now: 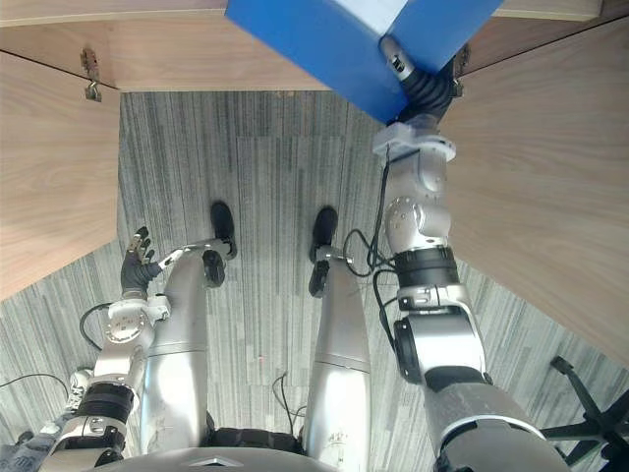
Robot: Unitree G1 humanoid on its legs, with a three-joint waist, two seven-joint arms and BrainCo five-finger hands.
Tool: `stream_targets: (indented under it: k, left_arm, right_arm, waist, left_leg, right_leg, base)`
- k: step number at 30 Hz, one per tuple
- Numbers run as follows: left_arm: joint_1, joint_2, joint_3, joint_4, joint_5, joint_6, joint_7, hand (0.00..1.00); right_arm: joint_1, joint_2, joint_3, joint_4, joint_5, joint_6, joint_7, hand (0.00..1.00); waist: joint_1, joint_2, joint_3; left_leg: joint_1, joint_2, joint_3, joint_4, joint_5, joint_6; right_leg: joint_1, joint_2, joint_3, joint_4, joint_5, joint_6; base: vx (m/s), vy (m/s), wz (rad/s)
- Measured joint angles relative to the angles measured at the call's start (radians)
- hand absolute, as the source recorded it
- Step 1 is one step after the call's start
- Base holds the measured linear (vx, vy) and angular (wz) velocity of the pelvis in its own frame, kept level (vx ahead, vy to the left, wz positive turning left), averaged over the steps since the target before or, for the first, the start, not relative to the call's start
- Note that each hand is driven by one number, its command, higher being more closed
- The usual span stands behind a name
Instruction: Walk over to the cabinet, pick up the folder, carry it to the office cabinet, place the folder inside the office cabinet, then close the office cabinet door
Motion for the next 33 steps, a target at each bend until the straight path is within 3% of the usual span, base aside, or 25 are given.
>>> stream_targets:
  k: [6, 22, 33]
  left_arm:
    - [-0.009, -0.008, 0.000, 0.024, -0.008, 0.002, 0.008, 0.00]
    - [-0.011, -0.024, -0.028, 0.075, -0.008, 0.027, 0.042, 0.00]
    - [-0.024, -0.071, -0.049, 0.088, -0.029, 0.028, 0.066, 0.00]
  right_arm:
    - [-0.103, -0.005, -0.013, 0.095, 0.028, 0.008, -0.107, 1.00]
    - [-0.252, 0.022, -0.054, 0.110, 0.161, 0.008, -0.204, 1.00]
    - [-0.361, 0.050, -0.059, 0.166, 0.202, -0.004, -0.238, 1.00]
  waist:
    - [-0.003, 0.000, -0.001]
    - [-0.019, 0.002, -0.030]
    - [-0.018, 0.023, -0.050]
  left_leg:
    - [0.002, -0.007, -0.010, -0.057, 0.039, -0.010]
    - [0.085, -0.017, 0.019, -0.174, 0.082, -0.007]
    - [0.093, -0.027, 0.015, -0.232, 0.109, -0.016]
  right_leg:
    - [0.002, -0.003, -0.020, -0.034, 0.016, -0.016]
    - [0.078, -0.012, -0.035, -0.136, 0.055, -0.024]
    - [0.085, -0.018, -0.053, -0.165, 0.060, -0.028]
  base:
    - [0.00, -0.022, 0.08]
    - [0.01, -0.003, 0.02]
    - [0.02, -0.005, 0.05]
